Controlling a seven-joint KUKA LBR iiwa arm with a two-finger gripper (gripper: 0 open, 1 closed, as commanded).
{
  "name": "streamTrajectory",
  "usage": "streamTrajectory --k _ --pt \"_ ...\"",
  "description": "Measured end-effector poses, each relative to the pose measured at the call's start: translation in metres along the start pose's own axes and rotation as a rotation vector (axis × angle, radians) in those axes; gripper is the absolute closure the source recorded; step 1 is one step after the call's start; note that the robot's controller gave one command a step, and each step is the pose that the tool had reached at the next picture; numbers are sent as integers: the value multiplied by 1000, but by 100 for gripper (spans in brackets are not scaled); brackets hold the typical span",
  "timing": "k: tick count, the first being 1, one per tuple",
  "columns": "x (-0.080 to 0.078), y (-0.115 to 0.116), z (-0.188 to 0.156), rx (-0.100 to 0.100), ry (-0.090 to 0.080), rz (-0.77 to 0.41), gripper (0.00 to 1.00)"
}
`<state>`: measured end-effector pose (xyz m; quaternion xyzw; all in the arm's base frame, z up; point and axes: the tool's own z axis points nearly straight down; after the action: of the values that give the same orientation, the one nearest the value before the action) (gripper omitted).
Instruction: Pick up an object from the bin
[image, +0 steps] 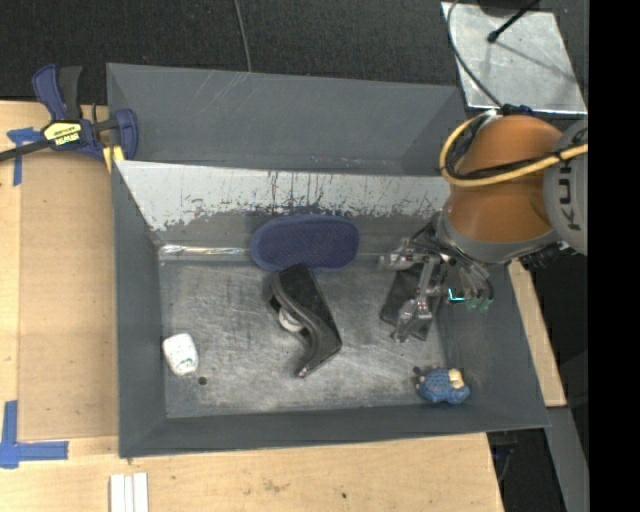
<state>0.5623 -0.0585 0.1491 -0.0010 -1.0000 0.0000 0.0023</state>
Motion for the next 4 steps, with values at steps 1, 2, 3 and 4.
streamTrajectory --k 1,2,3,4 --pt "-51 -52 78 1 -14 -35 0" --pt "-54 -51 72 3 -26 -38 100" --pt "-41 -95 -97 5 -18 -134 100" --pt "-39 -93 -91 1 -9 -135 0"
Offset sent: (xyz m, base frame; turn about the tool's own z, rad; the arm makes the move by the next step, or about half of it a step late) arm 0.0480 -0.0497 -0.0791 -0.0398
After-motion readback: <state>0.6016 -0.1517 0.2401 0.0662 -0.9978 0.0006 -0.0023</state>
